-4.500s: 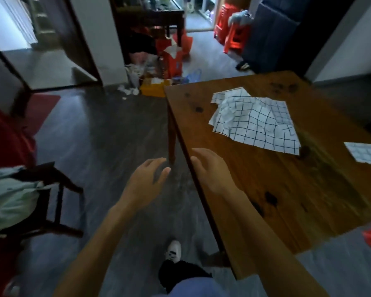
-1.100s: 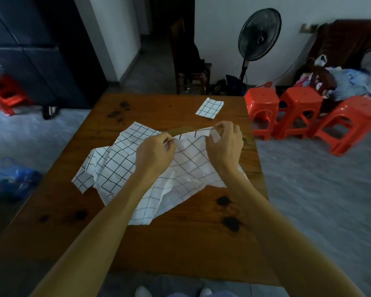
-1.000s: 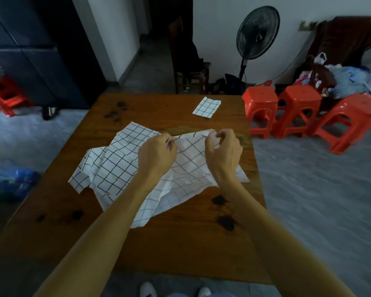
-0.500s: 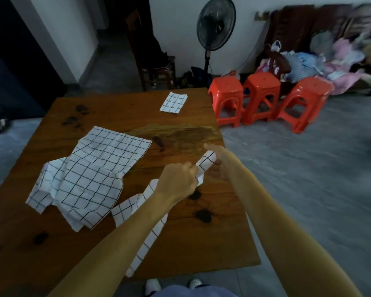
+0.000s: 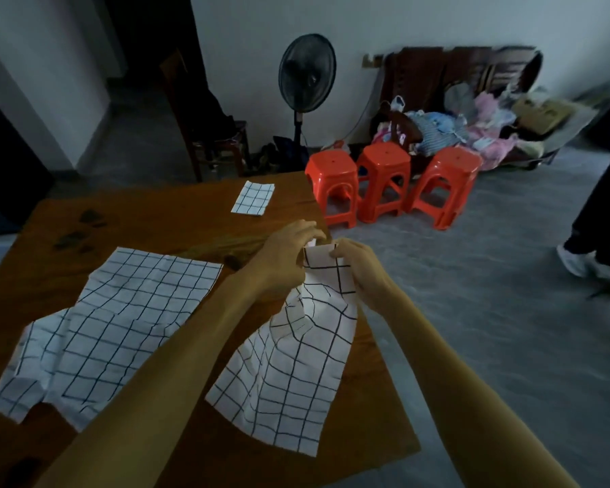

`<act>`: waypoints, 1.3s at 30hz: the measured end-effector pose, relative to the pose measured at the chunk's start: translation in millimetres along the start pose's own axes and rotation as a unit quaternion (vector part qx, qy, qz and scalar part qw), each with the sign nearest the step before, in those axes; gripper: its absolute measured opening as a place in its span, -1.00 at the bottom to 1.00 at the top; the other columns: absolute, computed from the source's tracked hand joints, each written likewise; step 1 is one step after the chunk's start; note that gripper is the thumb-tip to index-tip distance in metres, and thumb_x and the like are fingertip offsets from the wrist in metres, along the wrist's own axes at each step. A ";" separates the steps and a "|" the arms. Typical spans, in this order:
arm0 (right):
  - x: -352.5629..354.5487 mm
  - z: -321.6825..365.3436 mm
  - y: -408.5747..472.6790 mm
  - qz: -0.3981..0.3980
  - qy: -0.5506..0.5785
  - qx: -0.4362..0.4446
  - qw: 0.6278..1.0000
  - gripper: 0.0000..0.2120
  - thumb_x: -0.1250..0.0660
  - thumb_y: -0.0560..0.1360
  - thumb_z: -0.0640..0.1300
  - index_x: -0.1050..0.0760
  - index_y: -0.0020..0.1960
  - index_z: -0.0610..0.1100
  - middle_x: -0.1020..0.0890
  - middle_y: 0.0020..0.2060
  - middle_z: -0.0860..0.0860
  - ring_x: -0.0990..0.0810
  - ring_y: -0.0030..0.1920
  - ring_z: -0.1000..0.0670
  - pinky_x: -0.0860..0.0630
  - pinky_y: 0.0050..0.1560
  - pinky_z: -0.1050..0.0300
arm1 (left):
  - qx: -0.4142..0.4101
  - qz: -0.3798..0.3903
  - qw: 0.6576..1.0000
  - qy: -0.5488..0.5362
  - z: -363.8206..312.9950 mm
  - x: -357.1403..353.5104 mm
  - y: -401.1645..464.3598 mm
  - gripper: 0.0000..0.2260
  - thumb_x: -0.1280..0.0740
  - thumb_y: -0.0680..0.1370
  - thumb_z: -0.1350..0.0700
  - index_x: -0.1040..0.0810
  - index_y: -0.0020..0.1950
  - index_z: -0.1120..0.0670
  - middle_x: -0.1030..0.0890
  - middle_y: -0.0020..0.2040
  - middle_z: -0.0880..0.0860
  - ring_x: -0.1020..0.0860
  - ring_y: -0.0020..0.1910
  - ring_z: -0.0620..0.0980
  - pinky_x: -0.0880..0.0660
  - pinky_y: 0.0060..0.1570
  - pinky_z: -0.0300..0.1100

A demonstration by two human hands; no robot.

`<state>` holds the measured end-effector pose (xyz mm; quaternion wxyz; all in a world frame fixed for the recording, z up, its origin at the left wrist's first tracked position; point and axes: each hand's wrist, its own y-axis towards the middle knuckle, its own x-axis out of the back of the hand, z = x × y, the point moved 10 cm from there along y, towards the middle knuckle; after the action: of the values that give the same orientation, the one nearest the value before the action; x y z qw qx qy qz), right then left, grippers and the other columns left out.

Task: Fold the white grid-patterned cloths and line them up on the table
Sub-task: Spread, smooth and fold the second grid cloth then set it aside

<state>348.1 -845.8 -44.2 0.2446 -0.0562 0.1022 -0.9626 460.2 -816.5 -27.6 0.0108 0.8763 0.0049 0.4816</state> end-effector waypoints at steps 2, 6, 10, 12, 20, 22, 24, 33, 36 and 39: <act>4.8 14.5 -0.2 0.002 0.005 0.024 1.000 -0.77 -0.25 0.35 -0.20 -0.38 -0.44 0.01 -0.41 -0.45 0.07 -0.40 -0.39 0.07 -0.34 -0.35 0.16 | -0.001 0.027 0.999 0.019 5.5 1.6 9.3 -0.44 -0.36 0.34 0.29 -0.44 0.33 -0.01 -0.34 0.45 0.02 -0.16 0.48 0.03 -0.16 0.43 0.06; 29.6 27.7 2.7 -0.050 -0.046 0.063 0.996 -0.92 -0.26 0.30 -0.11 -0.40 -0.36 0.01 -0.41 -0.38 0.03 -0.38 -0.28 -0.03 -0.34 -0.21 0.05 | -0.007 0.013 0.999 0.041 13.8 13.8 9.1 -0.91 -0.36 0.41 0.06 -0.53 -0.10 -0.08 -0.55 -0.04 -0.06 -0.42 0.22 0.04 -0.27 0.33 0.04; 34.0 56.9 -9.3 -0.120 -0.191 0.193 0.955 -0.65 -0.32 0.35 -0.06 -0.48 0.13 -0.03 -0.58 0.00 0.08 -0.54 0.00 0.09 -0.42 0.01 0.23 | -0.006 -0.058 0.994 0.094 10.0 40.5 5.8 -0.93 -0.37 0.46 0.05 -0.48 -0.13 -0.03 -0.46 -0.23 -0.06 -0.39 0.09 0.01 -0.39 0.02 -0.08; 9.0 80.2 -17.7 -0.107 -0.327 0.282 0.895 -0.39 -0.39 0.37 -0.07 -0.33 0.39 -0.03 -0.51 0.21 0.04 -0.45 0.21 0.06 -0.32 0.22 0.21 | -0.005 -0.063 0.989 0.132 5.1 48.7 6.9 -0.91 -0.36 0.48 0.04 -0.47 -0.08 -0.03 -0.39 -0.25 -0.08 -0.33 0.04 -0.03 -0.31 -0.05 -0.14; -39.7 107.2 19.8 -0.125 -0.624 0.288 0.715 -0.89 -0.26 0.51 -0.17 -0.57 -0.06 -0.06 -0.63 -0.14 0.00 -0.57 -0.03 -0.08 -0.24 0.21 0.02 | -0.016 -0.055 0.983 0.172 14.2 77.9 7.1 -0.80 -0.35 0.51 -0.04 -0.52 0.08 -0.01 -0.58 -0.01 0.01 -0.48 0.05 0.04 -0.36 0.00 -0.13; -35.8 120.1 23.9 -0.139 -0.573 0.322 0.741 -0.89 -0.30 0.50 -0.19 -0.60 -0.08 -0.06 -0.65 -0.14 0.00 -0.58 -0.07 -0.08 -0.26 0.12 0.03 | 0.027 -0.022 0.986 0.166 42.9 83.6 6.3 -0.89 -0.34 0.52 -0.03 -0.50 -0.02 -0.04 -0.57 -0.03 -0.01 -0.50 -0.02 -0.01 -0.42 -0.10 -0.12; -31.4 134.1 27.0 -0.159 -0.541 0.345 0.750 -0.91 -0.32 0.49 -0.19 -0.60 -0.09 -0.06 -0.66 -0.14 0.00 -0.57 -0.09 -0.09 -0.26 0.08 0.04 | 0.061 -0.045 0.986 0.150 65.4 103.9 2.8 -0.93 -0.31 0.54 0.02 -0.51 -0.10 -0.01 -0.55 -0.12 -0.03 -0.51 -0.10 -0.03 -0.38 -0.22 -0.17; -28.7 198.0 -6.0 -0.254 -0.444 0.505 0.695 -0.89 -0.42 0.46 -0.13 -0.59 -0.08 -0.17 -0.59 -0.23 -0.07 -0.56 -0.19 -0.13 -0.45 -0.04 -0.03 | -0.010 -0.276 0.951 0.142 56.7 206.1 -27.3 -0.90 -0.25 0.60 0.09 -0.54 -0.01 0.06 -0.58 -0.19 -0.01 -0.48 -0.27 -0.08 -0.31 -0.34 -0.33; -24.8 186.2 -13.8 -0.252 -0.438 0.522 0.688 -0.84 -0.41 0.49 -0.06 -0.59 -0.07 -0.17 -0.59 -0.22 -0.06 -0.55 -0.18 -0.10 -0.43 -0.05 0.02 | -0.021 -0.304 0.940 0.151 56.6 210.4 -45.2 -0.88 -0.24 0.60 0.09 -0.54 0.03 0.07 -0.60 -0.12 0.01 -0.51 -0.18 -0.07 -0.40 -0.22 -0.25; -21.0 163.2 -22.2 -0.239 -0.432 0.528 0.691 -0.84 -0.45 0.47 -0.07 -0.59 -0.09 -0.17 -0.59 -0.20 -0.06 -0.55 -0.18 -0.09 -0.34 -0.04 0.12 | -0.016 -0.310 0.938 0.153 59.0 199.9 -64.8 -0.87 -0.25 0.60 0.09 -0.57 0.06 0.08 -0.62 -0.08 0.04 -0.53 -0.15 -0.03 -0.44 -0.20 -0.18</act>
<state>382.1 -844.2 118.3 0.0131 -0.3503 -0.5564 -0.7534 617.3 -748.8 107.9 0.1726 0.7469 0.2698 0.5827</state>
